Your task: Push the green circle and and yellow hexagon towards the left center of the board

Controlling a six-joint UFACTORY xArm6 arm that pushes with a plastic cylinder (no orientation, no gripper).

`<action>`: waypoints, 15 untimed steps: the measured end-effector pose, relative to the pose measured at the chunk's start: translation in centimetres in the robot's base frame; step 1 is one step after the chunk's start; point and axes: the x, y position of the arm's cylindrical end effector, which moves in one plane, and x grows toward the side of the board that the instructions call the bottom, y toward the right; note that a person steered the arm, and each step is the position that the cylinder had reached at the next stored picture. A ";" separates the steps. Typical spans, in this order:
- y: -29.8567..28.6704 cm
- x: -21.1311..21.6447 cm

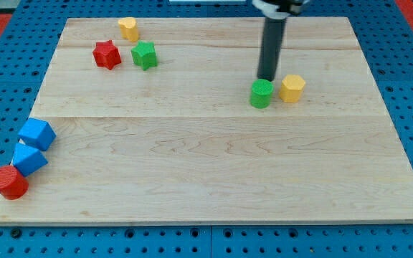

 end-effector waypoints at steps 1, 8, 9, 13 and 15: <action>4.2 0.2; -15.2 7.7; -17.6 7.7; -18.8 7.5; -20.8 7.5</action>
